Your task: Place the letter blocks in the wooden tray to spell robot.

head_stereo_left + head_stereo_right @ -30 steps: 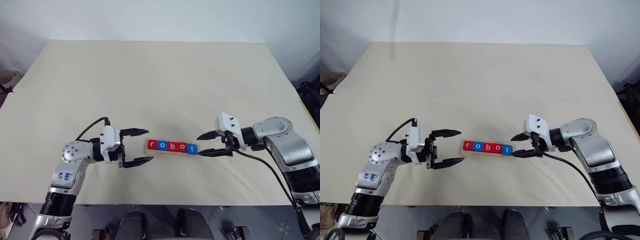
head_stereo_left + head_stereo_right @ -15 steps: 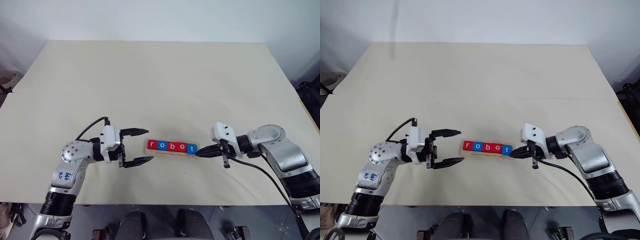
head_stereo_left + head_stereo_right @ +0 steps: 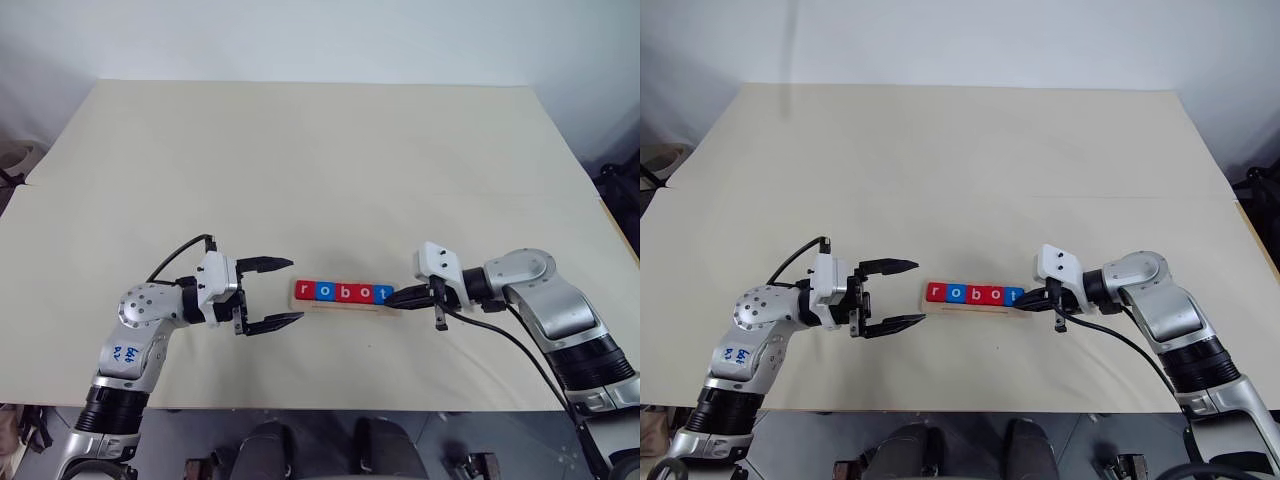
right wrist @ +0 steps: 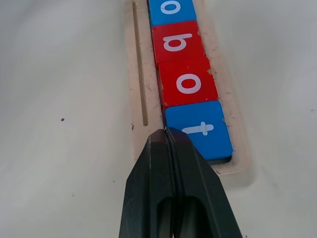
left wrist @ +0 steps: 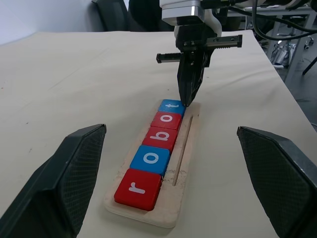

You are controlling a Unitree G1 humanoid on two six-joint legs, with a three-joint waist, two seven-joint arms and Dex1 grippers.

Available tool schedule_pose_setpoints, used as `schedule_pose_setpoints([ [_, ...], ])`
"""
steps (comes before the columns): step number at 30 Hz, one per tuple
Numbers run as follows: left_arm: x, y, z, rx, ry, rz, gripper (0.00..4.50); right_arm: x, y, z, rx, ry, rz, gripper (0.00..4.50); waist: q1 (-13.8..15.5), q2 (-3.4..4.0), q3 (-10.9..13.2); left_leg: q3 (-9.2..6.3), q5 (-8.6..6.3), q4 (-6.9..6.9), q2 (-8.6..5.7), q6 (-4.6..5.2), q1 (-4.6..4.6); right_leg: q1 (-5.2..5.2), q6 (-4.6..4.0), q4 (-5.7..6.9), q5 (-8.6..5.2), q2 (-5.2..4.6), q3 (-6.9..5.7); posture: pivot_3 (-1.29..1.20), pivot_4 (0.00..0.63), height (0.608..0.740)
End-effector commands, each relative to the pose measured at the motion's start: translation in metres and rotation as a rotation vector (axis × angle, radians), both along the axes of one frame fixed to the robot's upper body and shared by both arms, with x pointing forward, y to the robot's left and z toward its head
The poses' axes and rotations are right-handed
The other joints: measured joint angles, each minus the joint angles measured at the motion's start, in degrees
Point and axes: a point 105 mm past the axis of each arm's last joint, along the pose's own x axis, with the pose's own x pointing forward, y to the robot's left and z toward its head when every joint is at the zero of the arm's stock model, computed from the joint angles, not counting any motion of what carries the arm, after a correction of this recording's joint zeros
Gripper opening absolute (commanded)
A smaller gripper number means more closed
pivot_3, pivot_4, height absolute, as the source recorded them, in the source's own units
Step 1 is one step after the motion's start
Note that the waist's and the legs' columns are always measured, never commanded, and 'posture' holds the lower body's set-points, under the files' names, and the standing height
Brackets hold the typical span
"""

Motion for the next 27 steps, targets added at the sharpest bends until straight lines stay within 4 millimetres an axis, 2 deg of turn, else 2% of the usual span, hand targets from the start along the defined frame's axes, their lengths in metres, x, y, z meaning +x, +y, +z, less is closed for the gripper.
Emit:
schedule_pose_setpoints([
  [1, -0.004, 0.005, 0.009, -0.001, -0.027, -0.001, 4.5, -0.013, -0.003, 0.026, 0.094, -0.011, 0.032, 0.01, 0.1, 0.0, 0.0, 0.0, 0.0, 0.0, 0.0, 0.0, 0.0, 0.0, 0.0, 0.0, 0.0, 0.0, -0.01, 0.0, 0.15, 0.74],
  [3, -0.006, 0.011, 0.009, 0.01, -0.015, 0.001, 4.5, -0.018, -0.01, 0.034, 0.125, -0.016, 0.02, 0.01, 0.1, 0.0, 0.0, -0.03, 0.0, -0.01, 0.0, 0.0, -0.02, -0.01, 0.0, -0.01, 0.0, 0.0, 0.0, 0.0, 0.15, 0.74],
  [5, -0.006, 0.02, 0.007, 0.033, -0.003, 0.015, 4.5, -0.02, -0.019, 0.038, 0.14, -0.077, 0.008, 0.52, 0.0, 0.0, 0.0, -0.05, 0.0, -0.01, 0.0, 0.01, -0.01, 0.01, 0.0, -0.03, 0.0, -0.01, 0.0, 0.0, 0.15, 0.74],
  [8, -0.005, 0.034, 0.003, 0.078, 0.006, 0.047, 4.5, -0.028, -0.031, 0.039, 0.13, -0.176, 0.024, 1.49, 0.1, 0.0, 0.0, -0.03, 0.0, -0.06, 0.01, 0.01, 0.0, 0.02, 0.0, -0.05, 0.0, 0.0, -0.02, 0.0, 0.15, 0.74],
  [10, -0.005, 0.045, 0.002, 0.101, 0.001, 0.071, 4.5, -0.032, -0.039, 0.045, 0.21, -0.254, 0.003, 2.17, 0.1, 0.0, 0.0, -0.02, -0.01, -0.07, 0.0, 0.01, 0.01, 0.01, 0.0, -0.05, 0.0, 0.0, 0.0, 0.0, 0.15, 0.74],
  [12, -0.005, 0.052, 0.004, 0.105, 0.001, 0.082, 4.5, -0.038, -0.045, 0.049, 0.281, -0.28, -0.012, 2.8, 0.1, 0.0, 0.0, 0.0, -0.01, -0.07, 0.0, 0.01, 0.02, 0.02, 0.0, -0.06, 0.0, 0.0, 0.01, 0.0, 0.15, 0.74],
  [13, -0.005, 0.054, 0.004, 0.104, 0.003, 0.091, 4.5, -0.044, -0.048, 0.047, 0.301, -0.243, -0.011, 3.12, 0.1, 0.0, 0.0, 0.0, -0.01, -0.07, -0.01, 0.01, 0.02, 0.01, 0.0, -0.04, 0.0, 0.0, 0.02, 0.0, 0.15, 0.74],
  [17, -0.004, 0.062, 0.004, 0.107, 0.011, 0.112, 4.5, -0.049, -0.054, 0.041, 0.326, -0.262, -0.069, 4.42, 0.1, 0.0, 0.0, 0.0, -0.01, -0.06, 0.0, 0.01, 0.03, 0.04, 0.0, -0.04, 0.0, 0.01, 0.0, 0.0, 0.15, 0.74],
  [27, 0.002, 0.064, 0.008, 0.096, -0.035, 0.147, 4.5, -0.049, -0.064, 0.035, 0.351, -0.296, -0.15, 4.46, 0.1, 0.0, 0.0, -0.01, 0.0, -0.07, 0.0, 0.01, 0.06, 0.03, 0.0, -0.01, 0.0, 0.02, 0.03, 0.0, 0.15, 0.74],
])
